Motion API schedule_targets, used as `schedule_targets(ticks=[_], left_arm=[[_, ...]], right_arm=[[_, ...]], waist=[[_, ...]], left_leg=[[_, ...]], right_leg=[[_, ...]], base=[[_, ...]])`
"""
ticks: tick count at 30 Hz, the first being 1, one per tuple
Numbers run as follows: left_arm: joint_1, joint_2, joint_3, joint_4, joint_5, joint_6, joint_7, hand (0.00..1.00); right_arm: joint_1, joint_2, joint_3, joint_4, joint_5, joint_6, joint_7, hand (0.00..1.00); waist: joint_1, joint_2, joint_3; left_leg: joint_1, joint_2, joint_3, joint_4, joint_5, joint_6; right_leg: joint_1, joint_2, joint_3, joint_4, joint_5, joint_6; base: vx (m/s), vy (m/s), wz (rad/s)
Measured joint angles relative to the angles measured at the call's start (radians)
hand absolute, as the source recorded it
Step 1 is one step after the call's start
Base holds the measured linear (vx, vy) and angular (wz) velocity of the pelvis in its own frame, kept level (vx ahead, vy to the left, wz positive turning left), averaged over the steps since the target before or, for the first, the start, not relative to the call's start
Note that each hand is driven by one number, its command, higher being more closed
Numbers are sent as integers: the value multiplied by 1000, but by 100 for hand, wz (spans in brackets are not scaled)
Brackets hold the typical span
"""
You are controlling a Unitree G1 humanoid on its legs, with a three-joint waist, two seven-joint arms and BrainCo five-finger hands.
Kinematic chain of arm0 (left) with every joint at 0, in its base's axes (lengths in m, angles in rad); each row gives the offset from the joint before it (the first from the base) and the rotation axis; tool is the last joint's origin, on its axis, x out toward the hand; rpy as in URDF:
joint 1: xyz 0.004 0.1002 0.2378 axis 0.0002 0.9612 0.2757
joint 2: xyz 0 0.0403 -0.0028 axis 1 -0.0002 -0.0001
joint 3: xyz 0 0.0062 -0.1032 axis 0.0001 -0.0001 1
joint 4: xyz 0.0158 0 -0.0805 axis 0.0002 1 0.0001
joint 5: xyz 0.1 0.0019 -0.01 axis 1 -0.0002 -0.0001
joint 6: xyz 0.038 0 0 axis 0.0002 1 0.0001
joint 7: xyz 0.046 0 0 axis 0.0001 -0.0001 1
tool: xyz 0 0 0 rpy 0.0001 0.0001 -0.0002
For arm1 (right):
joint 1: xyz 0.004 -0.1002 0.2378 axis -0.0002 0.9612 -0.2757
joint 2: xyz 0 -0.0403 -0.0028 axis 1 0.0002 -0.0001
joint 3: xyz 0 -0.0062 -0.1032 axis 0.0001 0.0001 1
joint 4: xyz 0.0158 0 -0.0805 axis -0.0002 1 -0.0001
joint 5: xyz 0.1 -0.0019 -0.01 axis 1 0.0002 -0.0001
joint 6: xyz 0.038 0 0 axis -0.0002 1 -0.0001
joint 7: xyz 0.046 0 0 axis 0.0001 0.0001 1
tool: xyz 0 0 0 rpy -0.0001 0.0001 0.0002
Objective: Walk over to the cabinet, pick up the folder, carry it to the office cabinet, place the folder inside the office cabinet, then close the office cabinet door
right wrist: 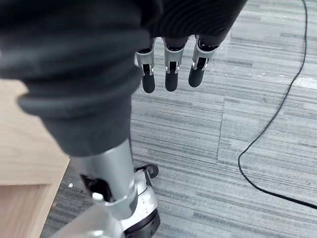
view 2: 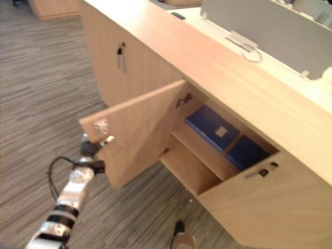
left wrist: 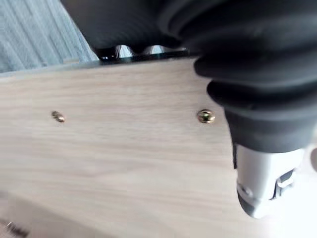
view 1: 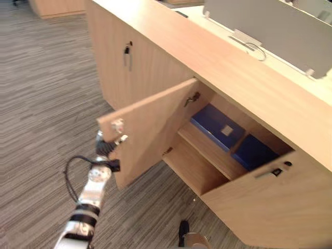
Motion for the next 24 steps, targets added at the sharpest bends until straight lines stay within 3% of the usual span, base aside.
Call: schedule_targets(ticks=[1,6,10,14,20,24], left_arm=[[37,0,-71,-15,0,0,-24,0],[130,7,-333,-96,35,1,-174,0],[143,-39,-466,-105,-23,10,-352,0],[163,-79,-537,-130,-31,10,-444,0],[205,-84,-539,-140,-41,11,-463,0],[214,-102,-516,-176,-41,11,-451,0]], right_arm=[[-6,6,1,0,0,-2,0,0],[-38,6,3,1,-1,-8,0,0],[-47,-9,12,0,-2,-7,0,0],[-56,-16,22,0,-7,-6,1,0],[-62,-55,49,0,-41,0,3,0],[-79,-66,51,3,-41,0,3,0]], waist=[[12,-1,-4],[13,-1,-7],[-20,11,-11],[-46,43,-12],[-50,114,-25],[-50,127,-24]], left_leg=[[-1,-9,0,0,-1,1],[-19,-29,2,19,-27,4],[-17,-29,17,39,-36,5],[-15,-25,26,38,-37,4],[-9,-24,48,38,-40,4],[-18,-24,63,40,-43,1]], right_leg=[[2,-11,-4,-1,8,12],[3,-29,-22,-33,42,20],[1,-25,-21,-49,42,19],[-5,-20,-21,-51,42,19],[-19,-12,-16,-51,34,9],[-48,-4,3,-41,30,3]], base=[[24,65,12],[-12,42,-5],[2,-1,-16],[-8,-1,-8],[-24,-8,-11],[-38,-15,-18]])
